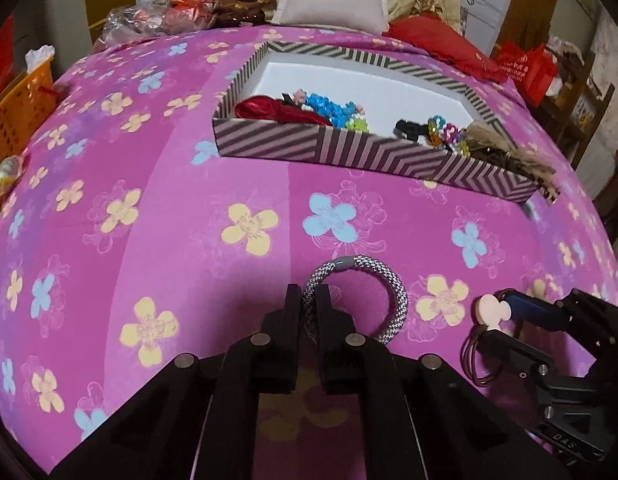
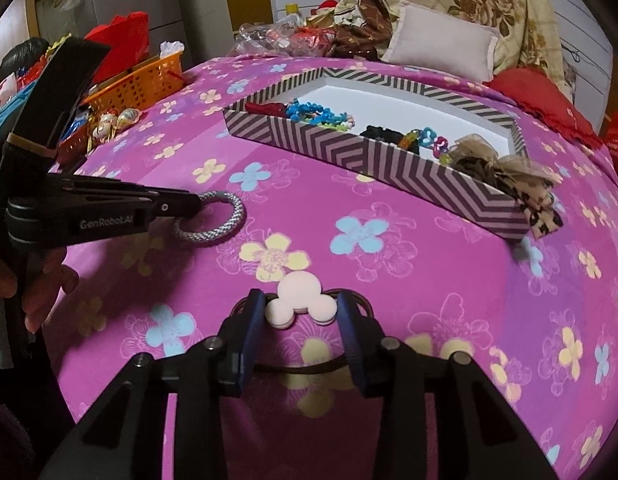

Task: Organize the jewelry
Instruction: 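Grasp the silver braided bangle with the left tool while the right tool grasps the mouse-ear hair tie, then carry the bangle and hair tie into the white tray and open both tools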

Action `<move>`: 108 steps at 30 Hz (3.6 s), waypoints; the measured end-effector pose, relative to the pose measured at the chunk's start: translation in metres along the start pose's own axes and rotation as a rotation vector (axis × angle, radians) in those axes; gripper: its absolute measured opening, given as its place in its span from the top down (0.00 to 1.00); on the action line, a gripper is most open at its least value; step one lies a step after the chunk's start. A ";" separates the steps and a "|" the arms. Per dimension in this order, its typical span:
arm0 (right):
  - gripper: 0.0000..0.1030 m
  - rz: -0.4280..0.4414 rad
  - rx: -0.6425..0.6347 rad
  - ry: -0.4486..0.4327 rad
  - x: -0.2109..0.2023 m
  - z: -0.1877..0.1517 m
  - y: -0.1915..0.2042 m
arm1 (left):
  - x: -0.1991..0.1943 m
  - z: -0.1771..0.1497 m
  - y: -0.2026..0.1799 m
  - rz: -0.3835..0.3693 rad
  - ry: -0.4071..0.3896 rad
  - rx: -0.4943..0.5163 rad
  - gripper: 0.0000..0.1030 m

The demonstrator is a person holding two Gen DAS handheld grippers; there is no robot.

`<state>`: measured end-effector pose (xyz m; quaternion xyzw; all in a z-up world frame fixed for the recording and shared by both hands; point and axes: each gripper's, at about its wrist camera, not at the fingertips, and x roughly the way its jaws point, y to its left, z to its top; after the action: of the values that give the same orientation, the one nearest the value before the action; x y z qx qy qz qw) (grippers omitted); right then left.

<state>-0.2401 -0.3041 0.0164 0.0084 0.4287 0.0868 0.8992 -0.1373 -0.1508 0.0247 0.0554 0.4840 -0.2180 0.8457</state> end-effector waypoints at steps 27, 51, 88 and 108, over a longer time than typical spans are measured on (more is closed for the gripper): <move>0.63 -0.055 0.001 -0.139 -0.050 0.044 -0.005 | -0.050 0.039 -0.014 0.044 -0.159 0.037 1.00; 0.63 -0.092 0.007 -0.164 -0.048 0.073 -0.019 | -0.047 0.067 -0.024 0.068 -0.186 0.068 1.00; 0.63 -0.095 0.154 -0.047 0.078 0.139 -0.094 | 0.067 0.140 -0.018 0.083 -0.045 0.006 1.00; 0.38 -0.147 0.186 -0.090 0.046 0.128 -0.086 | 0.046 0.131 -0.013 0.132 -0.121 -0.017 0.79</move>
<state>-0.1001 -0.3734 0.0544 0.0645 0.3936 -0.0199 0.9168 -0.0184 -0.2168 0.0567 0.0668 0.4293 -0.1610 0.8862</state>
